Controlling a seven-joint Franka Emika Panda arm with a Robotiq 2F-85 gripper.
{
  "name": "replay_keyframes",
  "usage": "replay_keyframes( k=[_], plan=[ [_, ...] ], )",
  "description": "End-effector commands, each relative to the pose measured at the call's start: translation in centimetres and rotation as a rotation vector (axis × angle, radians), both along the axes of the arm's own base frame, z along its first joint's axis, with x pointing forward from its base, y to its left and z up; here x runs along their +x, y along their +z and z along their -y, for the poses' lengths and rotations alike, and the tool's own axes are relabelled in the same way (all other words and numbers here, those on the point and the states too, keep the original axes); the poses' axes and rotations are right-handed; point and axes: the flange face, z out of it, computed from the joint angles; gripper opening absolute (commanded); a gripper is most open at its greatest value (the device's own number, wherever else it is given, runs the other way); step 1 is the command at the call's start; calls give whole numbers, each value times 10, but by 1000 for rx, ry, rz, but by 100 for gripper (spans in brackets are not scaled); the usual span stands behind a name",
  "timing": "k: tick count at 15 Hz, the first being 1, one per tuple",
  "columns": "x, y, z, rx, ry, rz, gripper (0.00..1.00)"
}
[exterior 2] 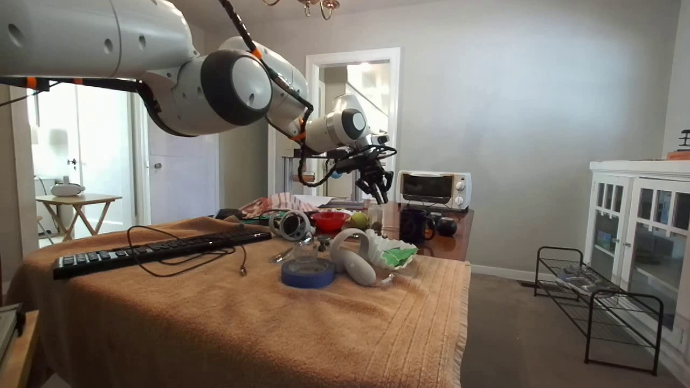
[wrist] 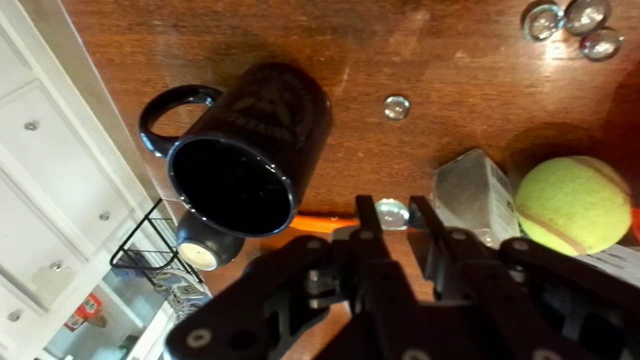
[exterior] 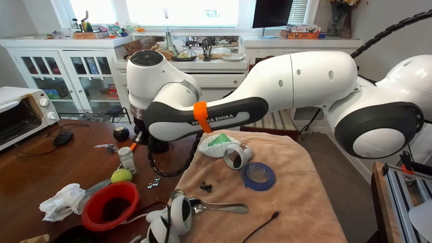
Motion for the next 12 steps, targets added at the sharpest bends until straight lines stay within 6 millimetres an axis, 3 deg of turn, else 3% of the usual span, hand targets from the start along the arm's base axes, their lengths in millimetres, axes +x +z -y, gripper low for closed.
replay_keyframes(
  k=[1, 12],
  plan=[
    [3, 0, 16, -70, -92, 23, 5],
    [20, -26, 68, -112, -196, 141, 5]
  ],
)
